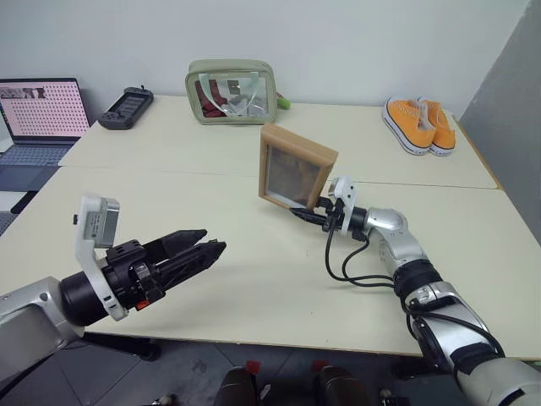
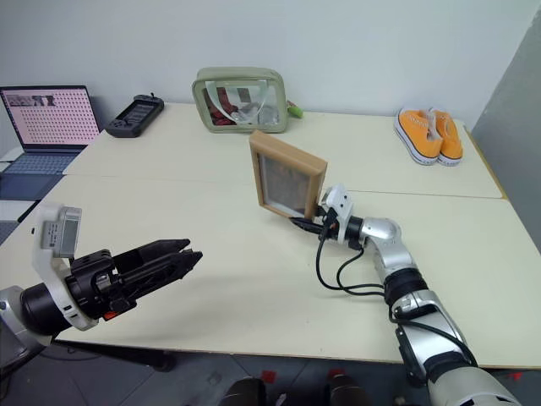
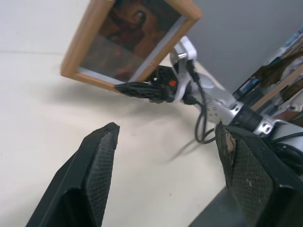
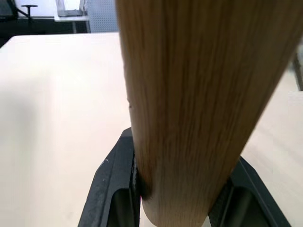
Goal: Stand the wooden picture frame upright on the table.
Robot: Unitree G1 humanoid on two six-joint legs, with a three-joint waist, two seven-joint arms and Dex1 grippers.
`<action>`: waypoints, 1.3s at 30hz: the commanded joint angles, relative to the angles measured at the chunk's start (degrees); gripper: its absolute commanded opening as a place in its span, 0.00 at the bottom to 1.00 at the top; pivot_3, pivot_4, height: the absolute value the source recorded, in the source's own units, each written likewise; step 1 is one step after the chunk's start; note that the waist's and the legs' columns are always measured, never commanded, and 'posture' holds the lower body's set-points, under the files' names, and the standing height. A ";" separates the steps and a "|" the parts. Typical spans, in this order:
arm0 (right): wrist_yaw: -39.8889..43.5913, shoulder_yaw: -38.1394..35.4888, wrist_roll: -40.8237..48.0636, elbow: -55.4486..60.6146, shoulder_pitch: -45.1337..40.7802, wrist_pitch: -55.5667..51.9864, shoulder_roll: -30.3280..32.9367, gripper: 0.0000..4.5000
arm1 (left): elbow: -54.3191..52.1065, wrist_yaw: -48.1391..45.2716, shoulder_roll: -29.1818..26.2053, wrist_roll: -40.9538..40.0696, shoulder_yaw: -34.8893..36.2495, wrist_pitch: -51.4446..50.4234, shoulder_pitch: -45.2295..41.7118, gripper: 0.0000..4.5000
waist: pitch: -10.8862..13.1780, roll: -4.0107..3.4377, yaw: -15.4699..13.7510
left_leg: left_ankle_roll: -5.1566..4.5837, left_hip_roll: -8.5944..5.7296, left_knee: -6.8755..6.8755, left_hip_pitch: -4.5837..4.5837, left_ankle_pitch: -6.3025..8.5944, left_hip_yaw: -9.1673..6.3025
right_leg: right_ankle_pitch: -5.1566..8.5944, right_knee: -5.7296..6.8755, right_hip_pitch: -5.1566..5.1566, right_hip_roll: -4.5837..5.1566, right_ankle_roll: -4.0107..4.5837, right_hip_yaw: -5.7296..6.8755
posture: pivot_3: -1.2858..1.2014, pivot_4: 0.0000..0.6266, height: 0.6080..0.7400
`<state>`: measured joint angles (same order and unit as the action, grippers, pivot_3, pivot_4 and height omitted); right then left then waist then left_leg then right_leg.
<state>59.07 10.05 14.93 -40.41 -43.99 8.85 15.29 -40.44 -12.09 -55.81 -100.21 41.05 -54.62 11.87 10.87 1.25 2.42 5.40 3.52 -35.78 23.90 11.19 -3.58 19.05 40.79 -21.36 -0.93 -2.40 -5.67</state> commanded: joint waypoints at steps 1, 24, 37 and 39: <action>-1.38 -1.86 1.10 6.91 1.37 -7.27 0.46 0.29 | 0.70 -4.28 -2.10 5.80 2.55 0.67 0.72 0.77 | 0.00 0.00 0.03 | 0.00 0.01 0.00 -0.01 0.00 0.00 | 0.00 0.00 0.00 -0.01 0.00 0.00 | 0.52 0.24 1.00; -4.93 -5.14 2.50 12.87 5.61 -26.47 -1.53 0.29 | 6.53 -6.63 -4.82 7.76 -3.43 2.35 -9.39 0.77 | 0.01 0.01 0.70 | 0.02 0.05 0.10 0.01 0.01 0.13 | 0.06 -0.04 -0.10 -0.03 0.02 -0.08 | 0.52 0.24 1.00; -6.56 -5.20 1.24 14.51 6.14 -26.58 -0.80 0.66 | 7.41 -5.73 -4.51 7.83 -6.62 2.41 -12.86 0.77 | 0.02 0.01 0.77 | 0.02 0.06 0.13 0.00 0.01 0.14 | 0.07 -0.06 -0.10 -0.03 0.01 -0.09 | 0.52 0.24 1.00; -6.61 -4.57 0.45 15.44 6.75 -25.90 -0.24 0.66 | 7.65 -4.44 -3.68 8.05 -8.04 3.20 -14.22 0.77 | 0.02 0.01 0.72 | 0.02 0.05 0.13 0.01 0.01 0.14 | 0.08 -0.07 -0.10 -0.03 0.00 -0.09 | 0.52 0.24 1.00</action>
<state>52.42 5.67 16.21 -27.99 -37.48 -18.55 14.21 -32.92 -17.63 -59.83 -92.41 33.75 -53.19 -0.95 10.89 1.26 3.14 5.41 3.57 -35.64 23.91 11.20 -3.44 19.14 40.70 -21.46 -0.96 -2.43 -5.76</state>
